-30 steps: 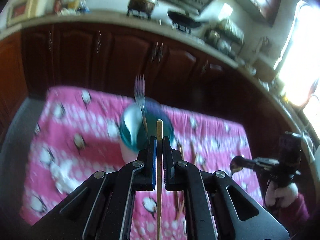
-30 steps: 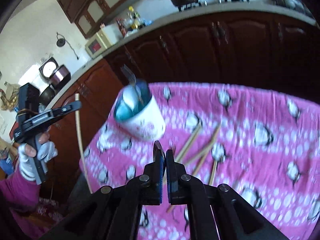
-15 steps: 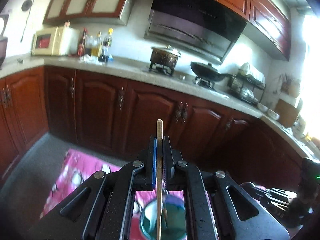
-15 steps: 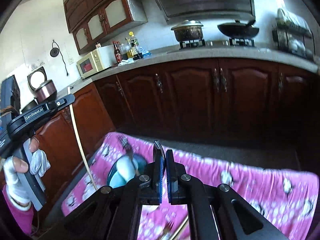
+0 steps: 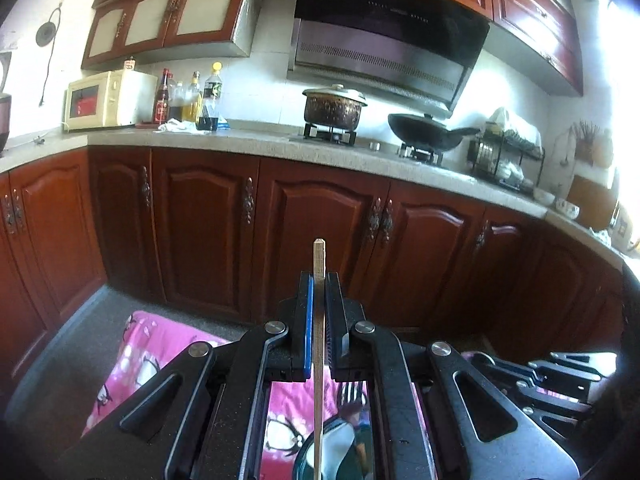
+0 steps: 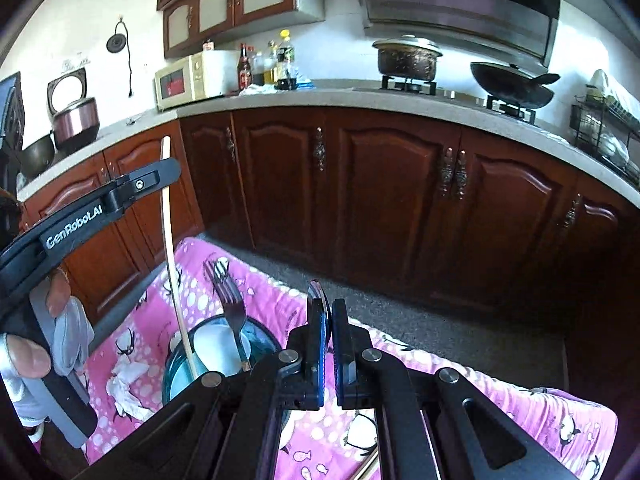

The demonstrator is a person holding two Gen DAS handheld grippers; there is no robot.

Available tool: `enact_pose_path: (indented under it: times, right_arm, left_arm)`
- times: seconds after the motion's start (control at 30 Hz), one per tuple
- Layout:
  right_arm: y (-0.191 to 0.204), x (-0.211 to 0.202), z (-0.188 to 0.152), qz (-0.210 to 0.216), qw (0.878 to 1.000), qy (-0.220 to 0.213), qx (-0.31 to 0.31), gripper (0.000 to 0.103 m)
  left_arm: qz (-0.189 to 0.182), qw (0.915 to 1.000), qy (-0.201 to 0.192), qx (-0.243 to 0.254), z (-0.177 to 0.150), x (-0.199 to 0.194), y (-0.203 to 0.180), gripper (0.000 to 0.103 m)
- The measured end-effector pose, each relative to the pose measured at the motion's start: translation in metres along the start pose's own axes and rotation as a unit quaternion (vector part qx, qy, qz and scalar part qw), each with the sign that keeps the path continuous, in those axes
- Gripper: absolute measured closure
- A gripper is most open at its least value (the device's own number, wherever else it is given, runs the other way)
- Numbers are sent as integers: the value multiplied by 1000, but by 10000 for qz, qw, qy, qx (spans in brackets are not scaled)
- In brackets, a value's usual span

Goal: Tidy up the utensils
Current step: 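Carry the chopstick over the cup with the left tool while the right tool brings the spoon, then open the left tool dropping the chopstick into the cup while the right tool releases the spoon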

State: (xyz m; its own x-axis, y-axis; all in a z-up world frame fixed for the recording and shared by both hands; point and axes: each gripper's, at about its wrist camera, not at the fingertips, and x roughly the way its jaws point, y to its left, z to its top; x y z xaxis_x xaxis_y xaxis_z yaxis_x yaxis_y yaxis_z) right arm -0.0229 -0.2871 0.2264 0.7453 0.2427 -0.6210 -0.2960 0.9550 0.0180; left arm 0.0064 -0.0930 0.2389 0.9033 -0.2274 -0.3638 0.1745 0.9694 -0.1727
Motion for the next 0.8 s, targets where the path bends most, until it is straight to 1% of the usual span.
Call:
enact_pose_path:
  times: [0.23, 0.53, 0.7, 0.8]
  right_arm:
    - [18, 10, -7, -34, 9995, 161, -270, 100]
    - [32, 24, -21, -14, 9983, 448, -386, 99]
    - [31, 36, -29, 133, 9975, 659, -195, 97]
    - [28, 38, -32, 229, 9976, 645, -52, 97]
  left_arm:
    - [-23, 9996, 264, 102, -24, -1, -3, 99]
    - [-46, 9983, 529, 250, -48, -8, -15, 99]
    - [-33, 9977, 641, 235, -53, -9, -16, 99]
    - [-30, 9971, 726, 211, -54, -8, -15, 99]
